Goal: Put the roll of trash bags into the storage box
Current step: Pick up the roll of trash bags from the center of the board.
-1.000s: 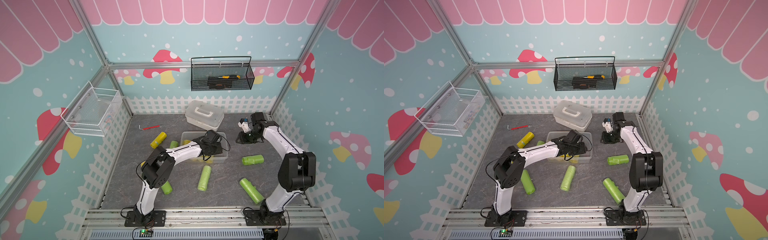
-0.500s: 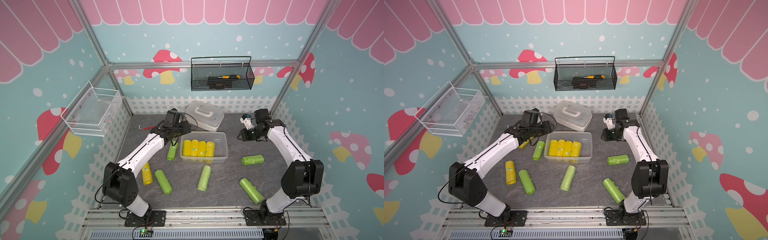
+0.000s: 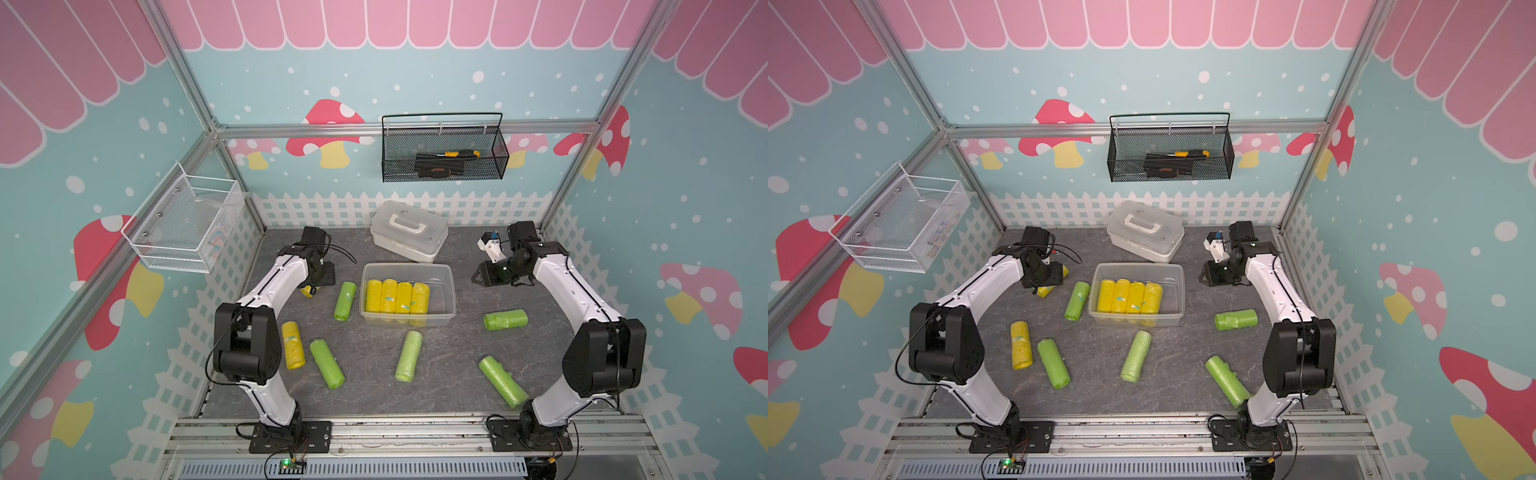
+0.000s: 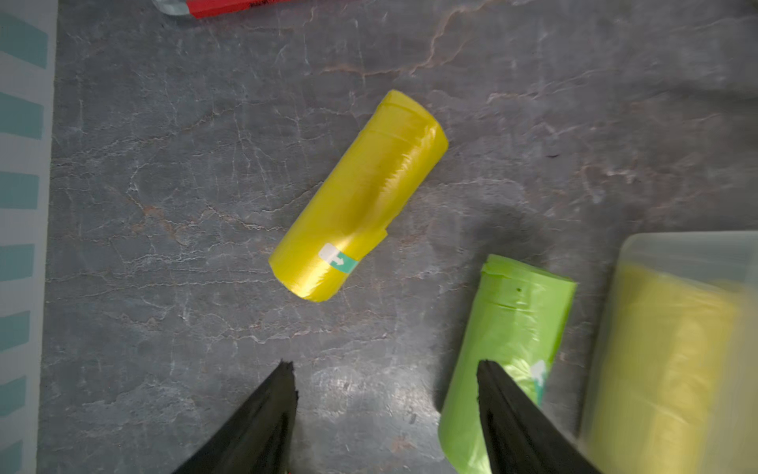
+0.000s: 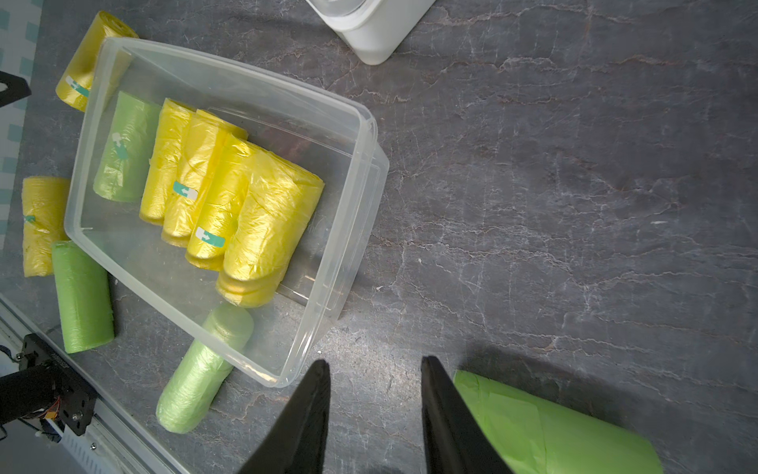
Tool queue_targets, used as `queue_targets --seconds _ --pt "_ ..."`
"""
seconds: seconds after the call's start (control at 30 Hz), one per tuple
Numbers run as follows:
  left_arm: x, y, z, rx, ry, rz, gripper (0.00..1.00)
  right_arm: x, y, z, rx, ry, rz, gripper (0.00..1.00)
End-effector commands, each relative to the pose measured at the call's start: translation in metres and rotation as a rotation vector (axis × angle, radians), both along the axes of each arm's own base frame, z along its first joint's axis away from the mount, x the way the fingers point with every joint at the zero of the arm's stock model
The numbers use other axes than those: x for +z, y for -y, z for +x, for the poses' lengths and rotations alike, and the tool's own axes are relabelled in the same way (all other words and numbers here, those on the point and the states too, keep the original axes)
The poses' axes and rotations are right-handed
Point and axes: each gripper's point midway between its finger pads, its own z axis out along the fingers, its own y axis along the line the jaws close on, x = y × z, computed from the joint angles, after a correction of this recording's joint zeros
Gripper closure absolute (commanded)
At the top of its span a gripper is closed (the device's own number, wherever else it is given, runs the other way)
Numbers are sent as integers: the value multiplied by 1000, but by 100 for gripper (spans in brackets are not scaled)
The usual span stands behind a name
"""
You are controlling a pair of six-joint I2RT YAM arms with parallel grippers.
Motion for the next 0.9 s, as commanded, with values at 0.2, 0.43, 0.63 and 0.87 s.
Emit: queue_targets --seconds 0.2,0.43,0.63,0.87 --pt "-22 -18 27 -202 -95 94 22 -3 -2 -7 23 -2 12 61" --pt "-43 -32 32 -199 -133 24 19 -5 -1 -9 17 -9 6 61" --pt "-61 -33 37 -226 -165 -2 17 -6 0 -10 9 -18 5 61" --pt "-80 -28 47 -272 -206 -25 20 -2 4 -14 4 -16 -21 60"
